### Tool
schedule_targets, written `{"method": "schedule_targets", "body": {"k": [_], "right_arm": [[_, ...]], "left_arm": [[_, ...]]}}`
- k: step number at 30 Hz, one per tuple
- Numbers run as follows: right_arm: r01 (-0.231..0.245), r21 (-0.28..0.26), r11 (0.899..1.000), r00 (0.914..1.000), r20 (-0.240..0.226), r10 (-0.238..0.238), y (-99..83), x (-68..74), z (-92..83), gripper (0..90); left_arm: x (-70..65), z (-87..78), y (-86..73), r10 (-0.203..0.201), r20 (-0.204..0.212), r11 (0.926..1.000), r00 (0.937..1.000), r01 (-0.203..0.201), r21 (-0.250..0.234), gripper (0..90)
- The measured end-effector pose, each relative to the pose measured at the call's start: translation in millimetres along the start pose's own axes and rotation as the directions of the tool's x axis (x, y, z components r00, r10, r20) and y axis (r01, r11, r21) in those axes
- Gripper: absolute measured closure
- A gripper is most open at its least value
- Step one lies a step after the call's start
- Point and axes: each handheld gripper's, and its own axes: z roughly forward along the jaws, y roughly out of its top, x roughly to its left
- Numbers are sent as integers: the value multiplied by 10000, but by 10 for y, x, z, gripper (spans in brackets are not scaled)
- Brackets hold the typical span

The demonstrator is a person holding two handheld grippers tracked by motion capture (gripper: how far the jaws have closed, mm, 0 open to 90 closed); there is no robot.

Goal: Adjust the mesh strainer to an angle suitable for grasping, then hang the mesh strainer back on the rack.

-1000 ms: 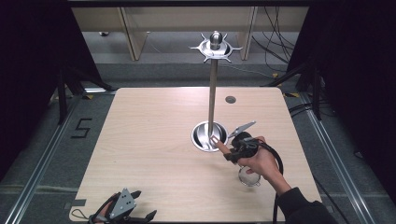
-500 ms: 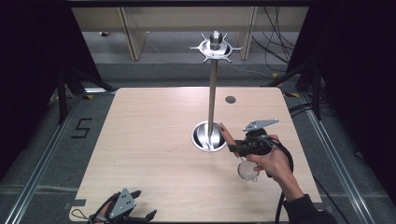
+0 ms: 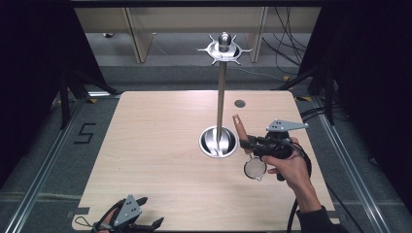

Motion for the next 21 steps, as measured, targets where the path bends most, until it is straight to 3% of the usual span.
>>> {"method": "schedule_targets", "body": {"k": [1, 2, 3, 5, 7, 8, 9, 12, 13, 16, 17, 21], "right_arm": [[142, -105, 9998, 9999, -6, -142, 15, -12, -11, 712], [165, -218, 9996, 9999, 50, -164, 26, -15, -17, 712], [-19, -259, 9997, 10000, -12, 19, 33, -2, -25, 712], [273, -398, 9988, 9996, 50, -271, 53, -26, -44, 712], [161, -501, 9986, 9997, -161, -170, 59, -23, -39, 712], [243, -525, 9983, 9997, -36, -245, 67, -28, -49, 712], [51, -593, 9982, 9999, -111, -58, 65, -15, -46, 712], [127, -672, 9977, 9999, -108, -135, 89, -19, -46, 712], [94, -713, 9974, 9999, -96, -101, 93, -10, -46, 712], [150, -870, 9961, 9999, -30, -153, 136, 4, -67, 712], [97, -1007, 9949, 9998, -158, -113, 173, 17, -85, 712], [155, -1268, 9918, 9997, -142, -174, 223, 19, -116, 712]], "left_arm": [[-29, 20, -2, -324, 42, 9990, 9995, 325, -303, 165], [-22, 6, 3, -297, 61, 9996, 9995, 298, -36, 165], [-34, 11, 5, -447, 171, 9989, 9989, 450, -153, 164], [-37, 17, 6, -490, 141, 9986, 9987, 493, -172, 164], [-26, 20, 0, -305, -22, 9994, 9995, 305, -186, 164], [2, 9, 1, 75, -190, 10000, 9998, -74, 29, 164], [-4, 2, -1, -59, -121, 10000, 9999, 58, -41, 165], [-26, -13, -14, -391, -3, 9992, 9992, 391, -42, 165], [-29, -18, -14, -295, 2, 9994, 9996, 295, -168, 165], [-26, -45, -20, -147, -27, 9999, 9999, 147, 71, 164], [-50, -41, -30, -411, -45, 9990, 9991, 410, -201, 164], [-42, -60, -45, -400, -130, 9992, 9991, 399, -71, 164]]}}
